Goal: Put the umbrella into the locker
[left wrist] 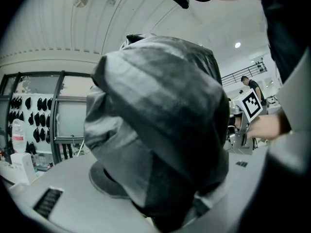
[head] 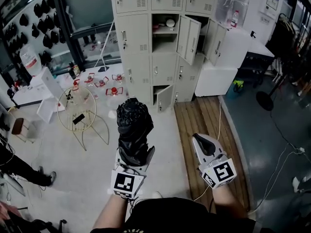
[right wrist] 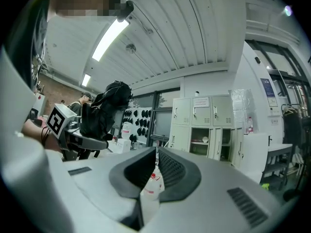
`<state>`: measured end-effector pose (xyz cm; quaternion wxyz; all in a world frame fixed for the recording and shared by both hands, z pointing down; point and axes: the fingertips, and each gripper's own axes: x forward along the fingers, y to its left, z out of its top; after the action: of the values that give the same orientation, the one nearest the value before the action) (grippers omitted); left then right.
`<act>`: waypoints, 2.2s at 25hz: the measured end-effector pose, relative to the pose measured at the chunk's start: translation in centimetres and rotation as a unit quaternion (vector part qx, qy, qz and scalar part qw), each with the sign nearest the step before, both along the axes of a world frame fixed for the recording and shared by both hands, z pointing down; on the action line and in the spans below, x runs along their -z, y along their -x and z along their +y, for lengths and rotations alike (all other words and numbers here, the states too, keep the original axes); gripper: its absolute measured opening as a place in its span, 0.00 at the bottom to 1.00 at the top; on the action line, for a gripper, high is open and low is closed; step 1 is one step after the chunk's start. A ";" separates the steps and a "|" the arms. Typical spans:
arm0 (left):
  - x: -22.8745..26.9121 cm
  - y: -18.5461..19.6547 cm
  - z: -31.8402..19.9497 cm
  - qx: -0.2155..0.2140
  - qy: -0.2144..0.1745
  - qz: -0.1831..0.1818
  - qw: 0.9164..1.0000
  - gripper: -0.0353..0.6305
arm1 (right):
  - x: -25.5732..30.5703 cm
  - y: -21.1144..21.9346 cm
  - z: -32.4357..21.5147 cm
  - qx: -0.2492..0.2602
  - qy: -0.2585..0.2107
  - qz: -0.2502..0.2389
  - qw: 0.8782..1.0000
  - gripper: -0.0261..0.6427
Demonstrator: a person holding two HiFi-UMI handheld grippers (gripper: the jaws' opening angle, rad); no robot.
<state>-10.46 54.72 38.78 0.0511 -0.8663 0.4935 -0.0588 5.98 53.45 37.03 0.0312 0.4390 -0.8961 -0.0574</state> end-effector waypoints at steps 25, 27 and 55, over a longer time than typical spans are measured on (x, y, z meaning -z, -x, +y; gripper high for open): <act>-2.3 3.3 -5.0 -0.013 0.034 0.013 0.999 0.48 | -2.7 2.2 -4.7 -0.027 0.036 -0.001 0.999 0.09; -2.2 3.2 -5.5 -0.011 0.033 0.012 0.999 0.48 | -2.7 2.0 -5.4 -0.025 0.037 -0.002 0.999 0.09; -2.4 -2.6 -18.9 0.000 0.040 0.009 0.999 0.48 | -3.0 -4.0 -18.4 -0.020 0.038 0.000 0.999 0.09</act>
<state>-7.88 35.79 41.15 0.0116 -0.8682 0.4910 -0.0707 9.97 35.03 40.02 0.0492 0.4553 -0.8887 -0.0231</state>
